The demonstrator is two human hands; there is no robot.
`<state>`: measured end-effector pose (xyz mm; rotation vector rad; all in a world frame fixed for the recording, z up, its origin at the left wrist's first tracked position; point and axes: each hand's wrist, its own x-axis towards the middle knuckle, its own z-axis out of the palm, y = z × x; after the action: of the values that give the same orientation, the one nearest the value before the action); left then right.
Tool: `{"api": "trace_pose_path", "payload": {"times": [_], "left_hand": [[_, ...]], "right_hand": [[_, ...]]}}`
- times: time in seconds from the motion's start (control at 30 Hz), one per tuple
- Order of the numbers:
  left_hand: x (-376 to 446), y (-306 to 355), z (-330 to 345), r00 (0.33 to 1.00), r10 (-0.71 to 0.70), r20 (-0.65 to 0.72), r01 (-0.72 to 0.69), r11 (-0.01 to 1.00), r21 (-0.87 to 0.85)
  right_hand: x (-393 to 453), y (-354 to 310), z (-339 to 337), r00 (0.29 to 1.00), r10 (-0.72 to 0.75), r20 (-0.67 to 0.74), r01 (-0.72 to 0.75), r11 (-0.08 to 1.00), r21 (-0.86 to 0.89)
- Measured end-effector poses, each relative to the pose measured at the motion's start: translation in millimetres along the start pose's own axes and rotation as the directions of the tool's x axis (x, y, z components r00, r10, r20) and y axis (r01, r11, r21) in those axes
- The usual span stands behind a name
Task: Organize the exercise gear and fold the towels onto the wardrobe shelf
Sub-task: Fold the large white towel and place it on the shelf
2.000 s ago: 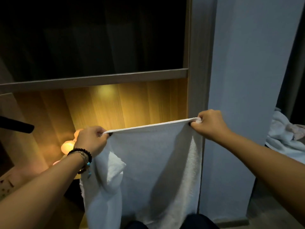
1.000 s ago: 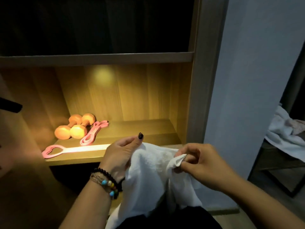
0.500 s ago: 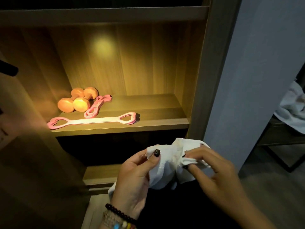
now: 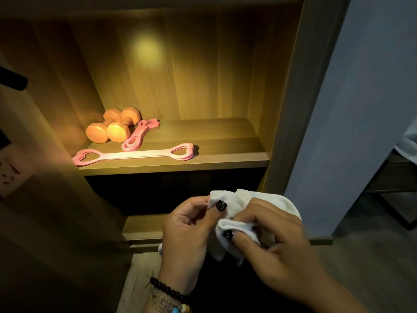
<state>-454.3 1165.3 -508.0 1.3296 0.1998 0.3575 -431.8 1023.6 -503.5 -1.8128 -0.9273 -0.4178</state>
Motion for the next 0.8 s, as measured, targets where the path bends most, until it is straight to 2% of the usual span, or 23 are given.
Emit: {"api": "trace_pose_path", "payload": {"times": [0.17, 0.3, 0.4, 0.5, 0.67, 0.8], "left_hand": [[-3, -3, -6, 0.996, 0.018, 0.088, -0.014, 0.999, -0.04], [-3, -3, -10, 0.993, 0.044, 0.112, -0.039, 0.998, -0.046], [-3, 1, -9, 0.977, 0.103, 0.188, -0.111, 0.993, 0.033], [-5, 3, -10, 0.959, 0.1, 0.265, -0.106, 0.994, 0.009], [-10, 0, -7, 0.947, 0.095, 0.306, -0.133, 0.986, 0.104], [-12, -4, -1, 0.96, 0.129, 0.249, -0.187, 0.956, 0.227]], "right_hand": [[12, 0, 8, 0.97, 0.184, -0.161, -0.168, 0.979, 0.113], [10, 0, 14, 0.955, 0.223, -0.198, -0.194, 0.969, 0.154], [10, 3, 12, 0.933, 0.283, -0.224, -0.23, 0.944, 0.236], [12, 5, 10, 0.908, 0.334, -0.251, -0.273, 0.93, 0.247], [10, 9, 10, 0.885, 0.411, -0.218, -0.355, 0.899, 0.255], [7, 11, 9, 0.884, 0.436, -0.17, -0.385, 0.884, 0.265]]}}
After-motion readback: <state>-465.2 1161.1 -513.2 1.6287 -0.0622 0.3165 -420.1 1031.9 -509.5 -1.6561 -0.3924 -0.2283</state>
